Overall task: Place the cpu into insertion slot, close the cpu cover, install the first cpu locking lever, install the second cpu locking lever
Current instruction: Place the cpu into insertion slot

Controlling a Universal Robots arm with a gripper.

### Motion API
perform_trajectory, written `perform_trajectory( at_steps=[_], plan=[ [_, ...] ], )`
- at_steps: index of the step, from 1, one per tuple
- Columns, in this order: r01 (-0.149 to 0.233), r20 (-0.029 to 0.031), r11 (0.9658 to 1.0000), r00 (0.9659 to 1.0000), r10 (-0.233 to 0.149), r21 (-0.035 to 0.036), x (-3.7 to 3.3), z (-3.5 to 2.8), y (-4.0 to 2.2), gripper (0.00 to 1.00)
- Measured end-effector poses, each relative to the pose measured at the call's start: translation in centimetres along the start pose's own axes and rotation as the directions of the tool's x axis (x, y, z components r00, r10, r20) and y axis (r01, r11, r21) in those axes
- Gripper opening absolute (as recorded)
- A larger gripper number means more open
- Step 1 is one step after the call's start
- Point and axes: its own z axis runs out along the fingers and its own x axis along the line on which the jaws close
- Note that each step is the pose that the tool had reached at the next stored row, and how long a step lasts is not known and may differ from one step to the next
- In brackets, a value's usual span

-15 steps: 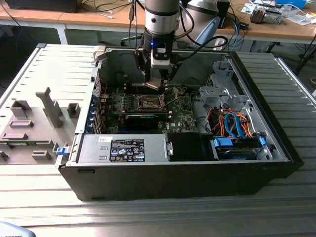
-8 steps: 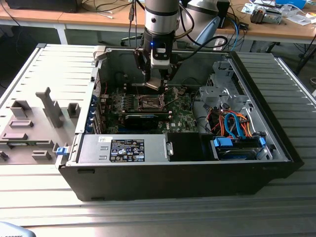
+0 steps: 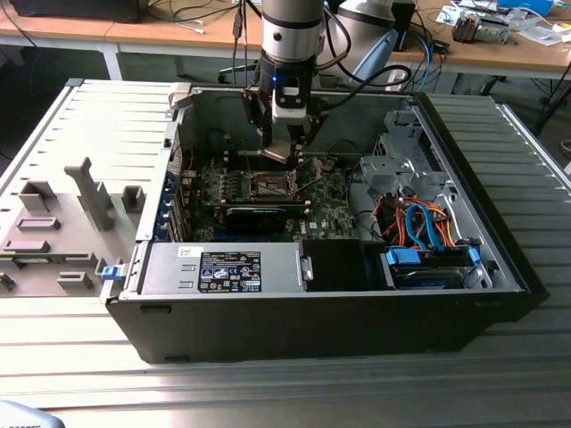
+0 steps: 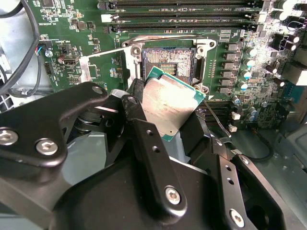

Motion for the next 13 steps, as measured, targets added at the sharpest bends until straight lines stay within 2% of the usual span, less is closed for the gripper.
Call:
perform_trajectory(
  at_steps=[13],
  plan=[
    [-0.007, 0.0002, 1.0, 1.0, 0.007, -0.0001, 0.0, 0.01, 0.0, 0.55]
  ],
)
